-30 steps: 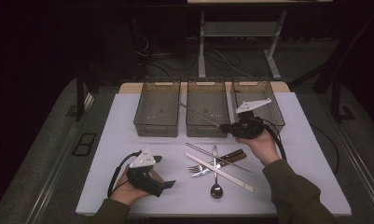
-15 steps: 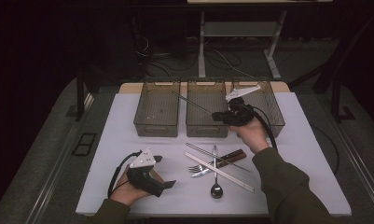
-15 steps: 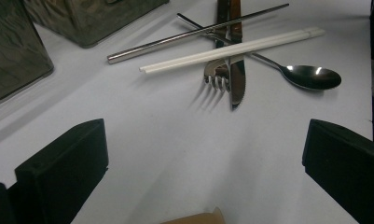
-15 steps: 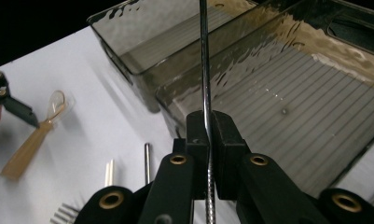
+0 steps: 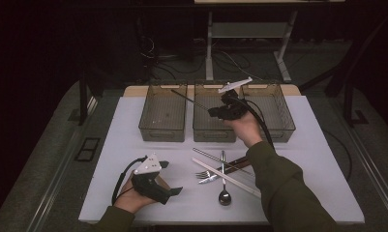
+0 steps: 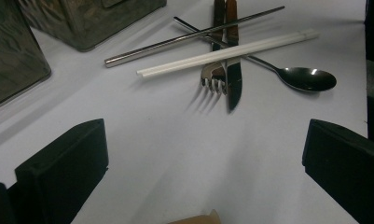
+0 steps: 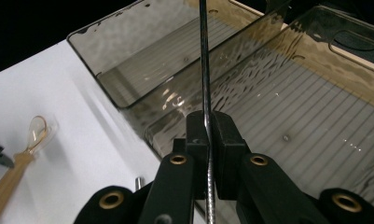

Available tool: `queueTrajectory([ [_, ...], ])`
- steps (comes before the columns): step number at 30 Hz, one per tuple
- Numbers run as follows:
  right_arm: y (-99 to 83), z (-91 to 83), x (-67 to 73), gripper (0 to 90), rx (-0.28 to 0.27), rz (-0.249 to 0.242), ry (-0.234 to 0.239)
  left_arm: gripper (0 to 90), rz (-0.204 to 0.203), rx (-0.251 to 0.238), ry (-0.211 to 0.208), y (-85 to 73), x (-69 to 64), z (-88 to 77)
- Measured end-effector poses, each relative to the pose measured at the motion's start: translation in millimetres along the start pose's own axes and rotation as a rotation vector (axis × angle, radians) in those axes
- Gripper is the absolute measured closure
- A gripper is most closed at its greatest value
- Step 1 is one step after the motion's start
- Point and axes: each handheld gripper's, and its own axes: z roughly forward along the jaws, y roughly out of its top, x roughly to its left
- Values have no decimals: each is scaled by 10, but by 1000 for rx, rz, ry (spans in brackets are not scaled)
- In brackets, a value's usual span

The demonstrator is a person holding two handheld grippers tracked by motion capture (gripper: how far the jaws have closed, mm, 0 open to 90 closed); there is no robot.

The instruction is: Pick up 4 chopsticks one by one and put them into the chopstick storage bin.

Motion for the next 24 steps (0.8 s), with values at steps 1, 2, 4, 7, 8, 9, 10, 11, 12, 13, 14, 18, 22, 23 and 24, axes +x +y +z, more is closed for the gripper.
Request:
queueTrajectory([
  [1, 22, 20, 4, 864, 3, 1, -2, 0, -1, 0, -1, 1, 0, -1],
  [2, 22, 20, 4, 864, 3, 1, -2, 0, -1, -2, -2, 1, 0, 0],
  [4, 63, 62, 14, 864, 8, -2, -1, 0, -1, -1, -2, 2, -3, 1],
  [7, 125, 129, 28, 864, 16, -3, -5, 0, 4, 0, -2, 4, -8, 3],
  [8, 144, 153, 30, 864, 17, -5, -8, 0, 5, 1, -1, 5, -10, 4],
  [9, 162, 176, 33, 864, 18, -2, -9, 0, 5, 1, -1, 4, -12, 8],
  [10, 193, 228, 36, 864, 21, 1, -10, 0, 12, 7, 1, 3, -10, 8],
  [11, 207, 255, 40, 864, 23, 6, -13, 0, 12, 8, 1, 2, -11, 9],
  [12, 207, 255, 40, 864, 23, 6, -13, 0, 13, 9, 1, 3, -11, 8],
  [13, 233, 311, 47, 864, 22, 8, -13, 0, 14, 10, 3, 3, -12, 8],
  [14, 233, 311, 47, 864, 22, 8, -13, 0, 14, 10, 2, 3, -11, 8],
  [18, 286, 439, 68, 864, 41, 7, -25, 0, 12, 9, 3, 4, -13, 7],
  [22, 325, 549, 74, 864, 54, 3, -34, 0, 9, 6, 3, 3, -16, 8],
  [23, 325, 549, 74, 864, 54, 3, -34, 0, 9, 7, 3, 3, -16, 8],
  [24, 346, 611, 75, 864, 62, 8, -42, 0, 11, 8, 3, 4, -14, 7],
])
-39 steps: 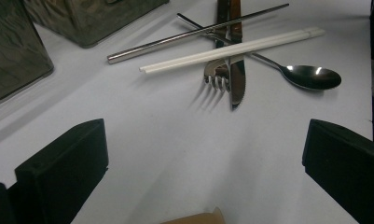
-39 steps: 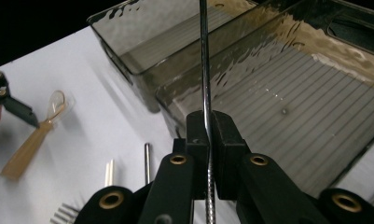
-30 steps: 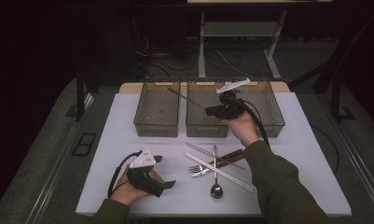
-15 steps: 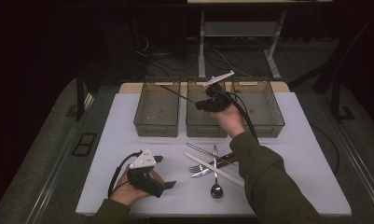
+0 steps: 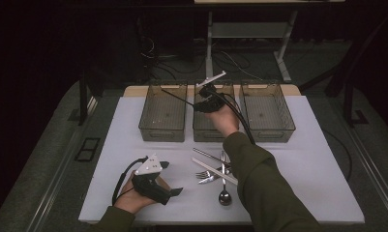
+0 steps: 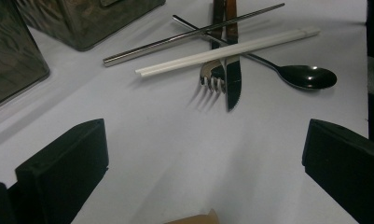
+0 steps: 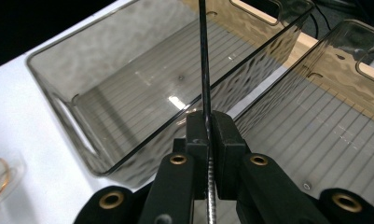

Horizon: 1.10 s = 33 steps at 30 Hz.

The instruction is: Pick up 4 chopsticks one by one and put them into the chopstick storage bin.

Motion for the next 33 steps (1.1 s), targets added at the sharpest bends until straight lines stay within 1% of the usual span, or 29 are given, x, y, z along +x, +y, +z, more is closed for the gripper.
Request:
queueTrajectory([
  [2, 14, 30, 3, 863, 2, 3, -1, 0, -4, -1, -1, -1, 1, 1],
  [4, 68, 108, 23, 863, 11, 1, -11, 0, -7, -5, -2, -1, 1, 0],
  [5, 68, 108, 23, 863, 11, 1, -11, 0, -8, -7, -3, -1, 0, 0],
  [6, 112, 155, 43, 864, 15, 1, -14, 0, -8, -7, -2, 0, 0, -2],
  [7, 112, 155, 43, 864, 15, 1, -14, 0, -8, -8, -1, 0, -1, -3],
  [8, 160, 206, 71, 863, 21, -5, -22, 0, -8, -8, -2, 0, -1, -5],
  [9, 160, 206, 71, 863, 21, -5, -22, 0, -9, -9, -2, 0, 0, -7],
  [10, 210, 255, 99, 864, 25, -14, -25, 0, -11, -11, 0, 0, 1, -8],
  [11, 210, 255, 99, 864, 25, -14, -25, 0, -11, -11, 0, 0, 1, -8],
  [13, 256, 308, 130, 863, 31, -14, -27, 0, -10, -16, 0, 0, 4, -11],
  [14, 293, 364, 161, 864, 38, -18, -33, 0, -8, -16, -1, 0, 6, -12],
  [17, 334, 444, 209, 863, 50, -34, -53, 0, -7, -17, -3, 1, 9, -13],
  [23, 368, 536, 255, 863, 58, -40, -66, 0, -11, -18, -4, 2, 10, -9],
  [29, 360, 624, 253, 862, 60, -23, -90, 0, -11, -18, -5, 1, 11, -7],
  [33, 358, 643, 258, 862, 49, -22, -85, 0, -11, -16, -5, 2, 13, -5],
])
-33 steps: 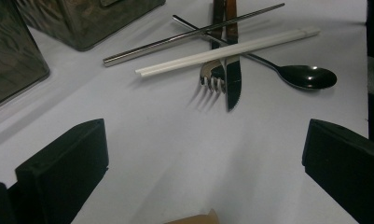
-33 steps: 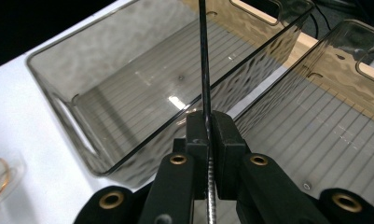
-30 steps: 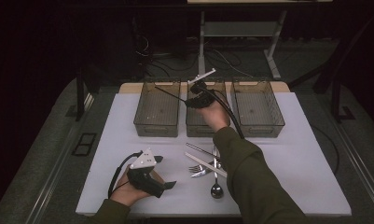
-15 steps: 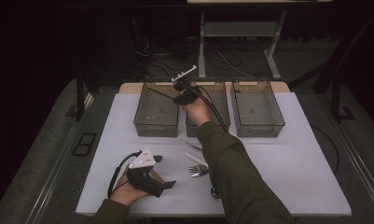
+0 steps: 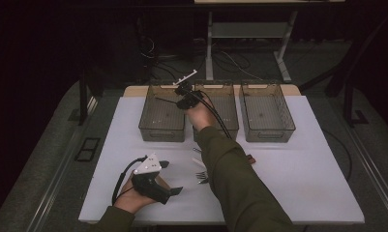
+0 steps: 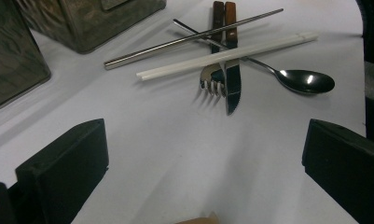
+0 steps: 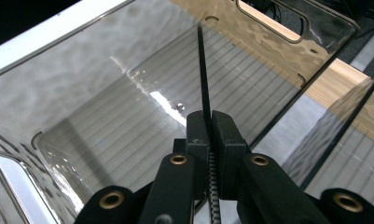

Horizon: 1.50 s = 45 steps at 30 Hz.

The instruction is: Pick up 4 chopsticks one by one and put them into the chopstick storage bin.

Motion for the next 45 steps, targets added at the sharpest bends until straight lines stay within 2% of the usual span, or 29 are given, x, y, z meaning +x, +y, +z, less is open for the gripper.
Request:
queueTrajectory([
  [7, 36, 36, 85, 859, -16, -17, 5, 0, 1, -2, 0, 2, 0, 0],
  [9, 47, 41, 107, 856, -12, -37, -5, 0, 2, -2, -1, 2, 0, -1],
  [11, 47, 42, 106, 830, -9, -43, 5, 0, 1, -3, -1, 2, 0, -1],
  [12, 46, 31, 98, 717, -17, -34, 3, 0, 1, -3, -1, 2, 1, 0],
  [16, 40, 14, 82, 663, -6, -34, 10, 0, 3, -2, -1, 2, 2, 0],
  [18, 31, -18, 56, 621, -10, -21, 29, 0, 4, 0, 0, 2, 2, 1],
  [21, 25, -49, 41, 608, -19, -12, 36, 0, 3, 1, -2, 2, 0, 4],
  [24, -13, -129, -2, 561, -34, 3, 73, 0, 6, 3, -1, 3, 2, 5],
  [27, -48, -177, -23, 528, -40, 5, 81, 0, 6, 4, -2, 2, -1, 10],
  [35, -278, -457, -141, 442, -83, -22, 123, 0, 10, 11, 1, 0, -5, 13],
  [45, -498, -740, -273, 431, -106, -41, 164, 0, 4, 16, 7, -8, -1, 20],
])
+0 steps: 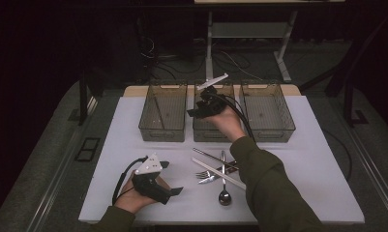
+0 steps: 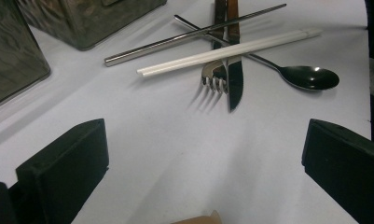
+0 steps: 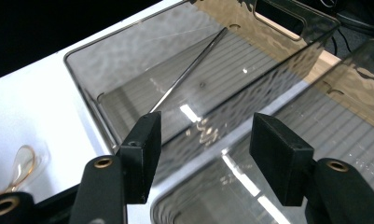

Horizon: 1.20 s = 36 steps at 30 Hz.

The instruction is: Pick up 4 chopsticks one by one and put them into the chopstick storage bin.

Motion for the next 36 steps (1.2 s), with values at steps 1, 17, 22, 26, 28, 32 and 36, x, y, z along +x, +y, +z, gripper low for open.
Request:
queueTrajectory([
  [1, -19, -28, -12, 429, 1, -3, 2, 0, -1, 0, 1, -1, 0, 1],
  [17, -350, -384, 2, 402, -23, -41, 70, 0, -4, -5, -2, -6, 7, -4],
  [22, -507, -453, 20, 388, -9, -53, 85, 0, -6, -10, -2, -6, 6, -8],
  [26, -626, -523, 13, 371, -5, -57, 92, 0, -10, -14, -3, -7, 11, -9],
  [28, -685, -569, 4, 369, -9, -55, 92, 0, -12, -15, -4, -9, 13, -7],
  [32, -806, -667, -7, 369, -12, -51, 97, 0, -11, -12, -1, -15, 19, -5],
  [36, -938, -766, -26, 371, -21, -48, 92, 0, -11, -19, -5, -26, 39, -4],
])
